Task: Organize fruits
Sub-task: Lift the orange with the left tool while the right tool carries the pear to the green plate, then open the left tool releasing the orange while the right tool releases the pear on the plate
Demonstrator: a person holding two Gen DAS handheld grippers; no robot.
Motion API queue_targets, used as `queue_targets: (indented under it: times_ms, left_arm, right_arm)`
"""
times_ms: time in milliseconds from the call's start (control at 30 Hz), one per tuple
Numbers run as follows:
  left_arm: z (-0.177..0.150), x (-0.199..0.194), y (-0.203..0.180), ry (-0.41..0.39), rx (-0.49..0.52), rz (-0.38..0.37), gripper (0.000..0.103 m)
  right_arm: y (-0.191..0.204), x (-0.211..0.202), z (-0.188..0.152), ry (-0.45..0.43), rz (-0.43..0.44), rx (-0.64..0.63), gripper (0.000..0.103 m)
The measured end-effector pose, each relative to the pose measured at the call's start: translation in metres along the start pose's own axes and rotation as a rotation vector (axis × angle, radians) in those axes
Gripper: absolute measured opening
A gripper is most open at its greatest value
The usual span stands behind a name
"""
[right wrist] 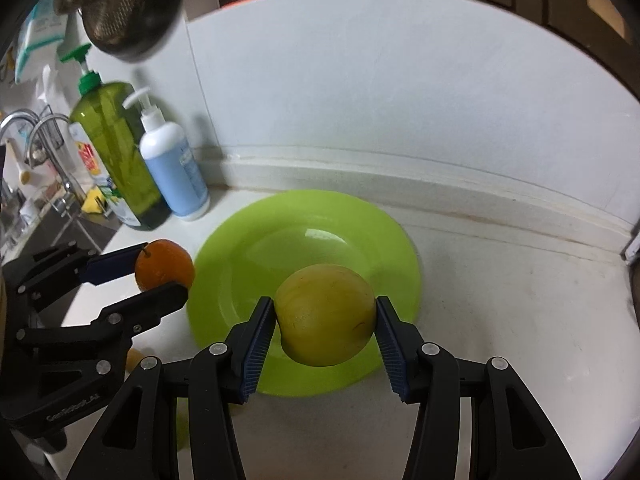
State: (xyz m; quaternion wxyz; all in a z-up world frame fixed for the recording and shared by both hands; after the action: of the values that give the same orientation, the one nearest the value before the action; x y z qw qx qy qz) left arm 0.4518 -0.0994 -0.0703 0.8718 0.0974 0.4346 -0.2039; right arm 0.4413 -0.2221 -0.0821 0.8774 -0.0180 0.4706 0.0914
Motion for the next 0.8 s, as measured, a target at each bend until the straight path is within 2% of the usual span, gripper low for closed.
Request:
queue_targets:
  times_ms: [533, 800]
  left_arm:
    - [0.007, 0.066, 0.009, 0.143, 0.019, -0.021, 0.041]
    - [0.004, 0.078, 0.008, 0.165, 0.03, -0.021, 0.041]
  right_arm:
    - [-0.012, 0.064, 0.005, 0.153, 0.0, -0.006, 0.051]
    - [-0.011, 0.067, 0.006, 0.168, 0.0, -0.008, 0.051]
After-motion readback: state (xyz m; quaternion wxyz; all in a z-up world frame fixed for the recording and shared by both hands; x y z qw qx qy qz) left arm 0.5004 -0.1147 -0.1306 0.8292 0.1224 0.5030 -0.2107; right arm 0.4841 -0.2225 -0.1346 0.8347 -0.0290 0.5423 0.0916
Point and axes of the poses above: each gripper's, at about its wrist camera, not at the fingertips, and x roughly the way its jaws point, y to its left, z to its top, the point moved 4 cm from there along x, roughly the way its jaws point, and after that the axes turned 6 degrees about y, right-handed, at the moved point
